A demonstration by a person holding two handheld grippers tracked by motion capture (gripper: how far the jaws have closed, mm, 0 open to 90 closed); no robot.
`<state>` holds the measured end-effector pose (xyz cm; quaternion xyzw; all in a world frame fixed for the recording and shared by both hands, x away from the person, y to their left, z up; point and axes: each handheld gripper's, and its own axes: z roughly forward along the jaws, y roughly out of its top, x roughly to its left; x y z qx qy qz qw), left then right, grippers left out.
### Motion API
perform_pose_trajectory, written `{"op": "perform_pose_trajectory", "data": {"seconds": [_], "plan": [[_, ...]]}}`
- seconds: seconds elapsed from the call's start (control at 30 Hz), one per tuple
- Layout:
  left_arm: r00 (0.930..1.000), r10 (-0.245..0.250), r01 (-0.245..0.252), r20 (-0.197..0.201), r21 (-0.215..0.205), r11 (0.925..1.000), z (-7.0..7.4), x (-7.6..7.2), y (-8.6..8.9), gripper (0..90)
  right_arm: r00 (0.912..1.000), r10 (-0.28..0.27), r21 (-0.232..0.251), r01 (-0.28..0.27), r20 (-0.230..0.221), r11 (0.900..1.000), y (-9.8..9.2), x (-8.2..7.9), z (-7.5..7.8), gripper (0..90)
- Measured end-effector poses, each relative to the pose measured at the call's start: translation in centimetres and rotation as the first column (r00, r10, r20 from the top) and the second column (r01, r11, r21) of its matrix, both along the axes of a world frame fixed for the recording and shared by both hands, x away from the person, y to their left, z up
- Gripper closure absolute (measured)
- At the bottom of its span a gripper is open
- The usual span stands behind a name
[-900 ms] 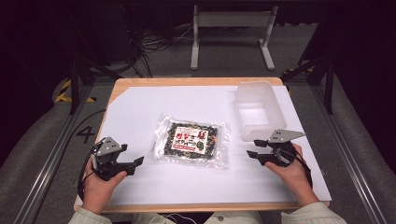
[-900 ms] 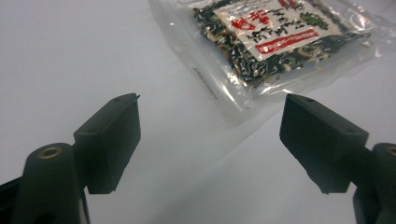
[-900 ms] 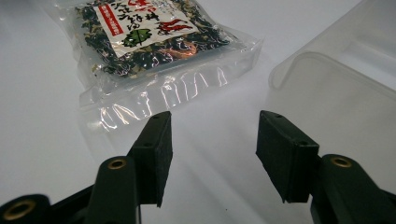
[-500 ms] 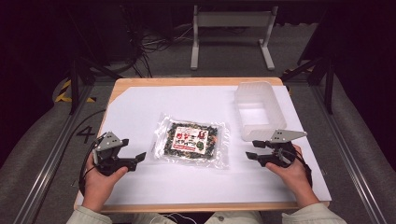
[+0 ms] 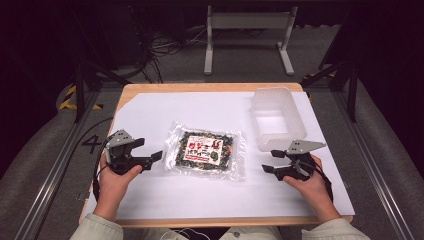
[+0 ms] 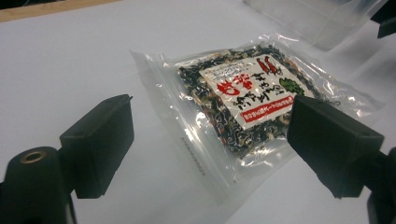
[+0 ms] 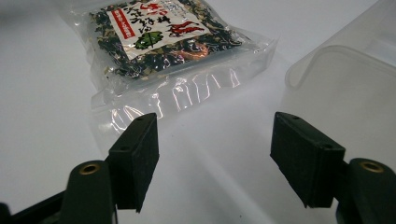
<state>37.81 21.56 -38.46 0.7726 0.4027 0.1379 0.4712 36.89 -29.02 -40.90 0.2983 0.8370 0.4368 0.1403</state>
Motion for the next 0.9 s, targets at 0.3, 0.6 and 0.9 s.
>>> {"op": "perform_pose_trajectory", "data": {"seconds": [0.3,0.6,0.9], "plan": [[0.9984,0.056,-0.056,-0.002,0.007,0.9984,-1.3,1.3,-0.9,17.0,0.9999,0.013,-0.015,-0.013,0.004,1.000,0.3,0.2,-0.3,30.8],[0.9977,0.023,-0.022,-0.063,0.012,0.9997,-3.7,1.3,-1.2,23.9,0.9998,0.017,-0.030,-0.017,0.001,0.999,0.4,0.0,-0.3,32.1],[0.9900,-0.047,0.056,-0.133,0.061,0.9966,-4.5,1.4,-2.4,27.4,0.9997,0.025,-0.046,-0.025,0.001,0.999,0.5,0.1,-0.5,32.1]]}}
